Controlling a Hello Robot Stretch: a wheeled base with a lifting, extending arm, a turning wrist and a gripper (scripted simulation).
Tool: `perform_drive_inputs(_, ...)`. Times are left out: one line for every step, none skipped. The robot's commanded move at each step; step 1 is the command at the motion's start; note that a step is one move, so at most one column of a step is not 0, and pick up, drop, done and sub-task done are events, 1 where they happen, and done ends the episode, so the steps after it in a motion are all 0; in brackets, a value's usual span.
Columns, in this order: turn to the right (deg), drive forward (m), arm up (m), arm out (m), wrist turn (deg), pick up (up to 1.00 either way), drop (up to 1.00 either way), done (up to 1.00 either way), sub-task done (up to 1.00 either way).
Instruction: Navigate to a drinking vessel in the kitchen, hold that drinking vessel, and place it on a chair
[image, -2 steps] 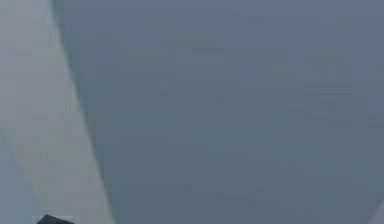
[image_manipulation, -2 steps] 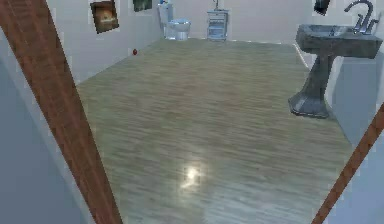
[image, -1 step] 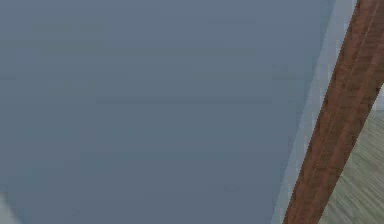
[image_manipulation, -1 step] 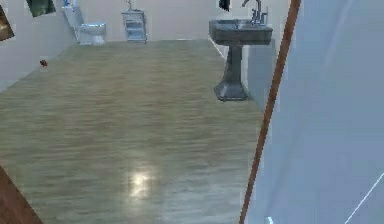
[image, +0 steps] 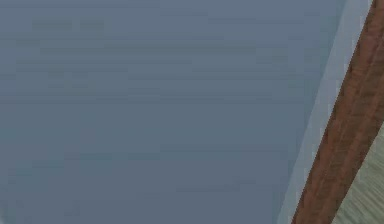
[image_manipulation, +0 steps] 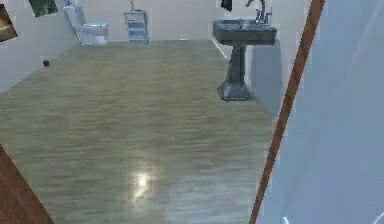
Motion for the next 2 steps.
perform_drive_inputs(-45.0,0.0,0.0,0.0,0.0,0.0,0.0,0.0,0.0)
perform_drive_inputs(-15.0,0.0,0.0,0.0,0.0,0.0,0.0,0.0,0.0)
